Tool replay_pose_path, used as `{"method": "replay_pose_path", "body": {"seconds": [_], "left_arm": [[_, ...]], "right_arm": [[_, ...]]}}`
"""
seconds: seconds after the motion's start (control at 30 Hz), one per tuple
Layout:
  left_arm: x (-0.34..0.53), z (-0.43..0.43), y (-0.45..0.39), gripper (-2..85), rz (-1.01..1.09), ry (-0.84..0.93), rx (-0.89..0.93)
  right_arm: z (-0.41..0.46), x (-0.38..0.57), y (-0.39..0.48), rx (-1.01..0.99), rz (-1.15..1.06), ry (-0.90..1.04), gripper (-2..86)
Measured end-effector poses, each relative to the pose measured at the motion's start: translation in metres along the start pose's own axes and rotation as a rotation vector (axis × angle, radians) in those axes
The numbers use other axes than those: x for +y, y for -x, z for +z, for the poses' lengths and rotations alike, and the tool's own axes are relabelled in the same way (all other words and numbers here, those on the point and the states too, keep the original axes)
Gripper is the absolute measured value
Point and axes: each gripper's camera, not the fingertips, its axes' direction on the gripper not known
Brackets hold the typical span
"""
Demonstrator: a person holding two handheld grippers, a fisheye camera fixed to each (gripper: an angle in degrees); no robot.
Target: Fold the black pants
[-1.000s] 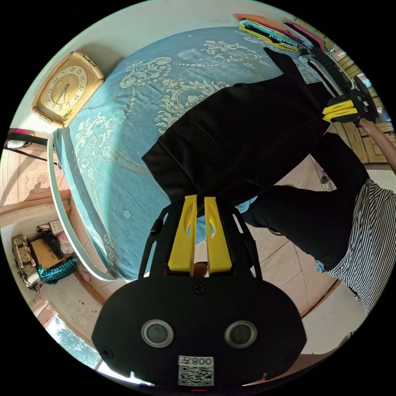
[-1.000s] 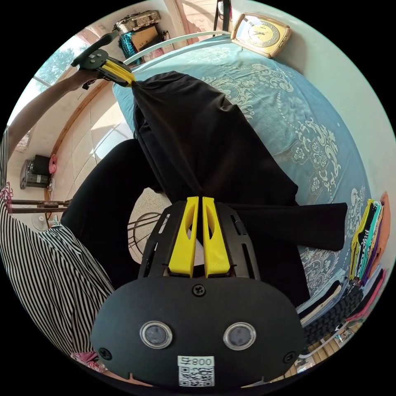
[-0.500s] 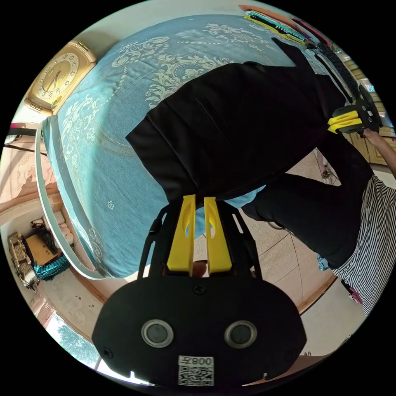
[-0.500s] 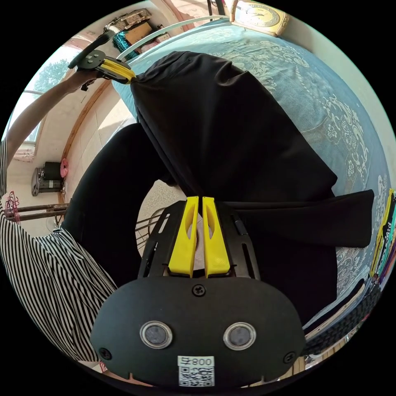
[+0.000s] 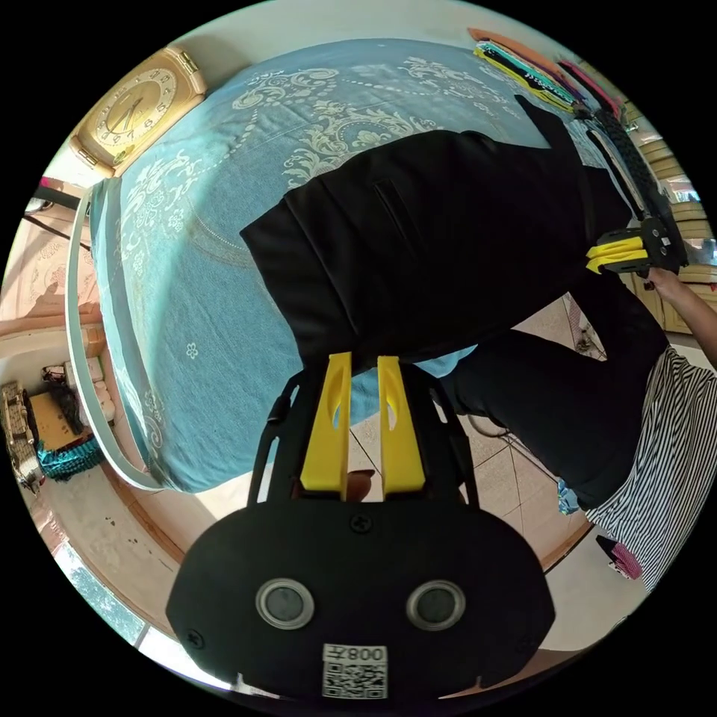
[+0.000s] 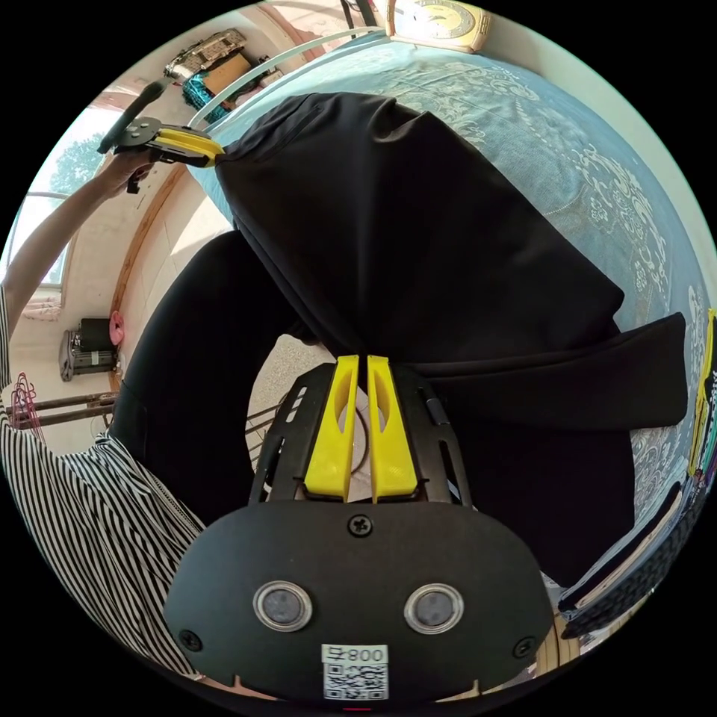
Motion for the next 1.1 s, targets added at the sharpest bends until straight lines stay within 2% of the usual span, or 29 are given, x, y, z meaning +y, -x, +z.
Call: {"method": "replay_pose_path", "body": {"seconds": [0.2, 0.33, 0.43, 0.5, 0.63, 0.77, 1.0, 1.1], "left_arm": [[0.027, 0.015, 0.015, 6.2, -0.086, -0.013, 0.042], [0.043, 0.016, 0.014, 3.4, -0.159, -0.218, 0.209], [0.031, 0.034, -0.011, 2.2, -0.127, -0.278, 0.290], [0.018, 0.050, -0.028, 1.5, -0.112, -0.272, 0.299], [-0.005, 0.093, -0.052, 0.4, -0.105, -0.153, 0.253], [-0.006, 0.107, -0.044, 0.1, -0.171, -0.151, 0.352], [-0.017, 0.125, -0.063, 0.0, -0.146, -0.137, 0.261], [-0.020, 0.128, -0.070, 0.0, -0.162, -0.156, 0.253]], "right_arm": [[0.009, 0.014, -0.014, 0.027, 0.011, -0.008, 2.4], [0.013, 0.027, -0.029, -0.002, 0.049, -0.034, 2.7], [0.014, 0.037, -0.040, -0.017, 0.081, -0.055, 3.0], [0.014, 0.043, -0.046, -0.026, 0.099, -0.063, 3.2], [0.011, 0.056, -0.058, -0.036, 0.122, -0.073, 3.5], [0.006, 0.072, -0.071, -0.066, 0.143, -0.105, 3.1], [-0.014, 0.119, -0.111, -0.220, 0.251, -0.197, 0.6], [-0.027, 0.133, -0.132, -0.219, 0.300, -0.256, 0.3]]}}
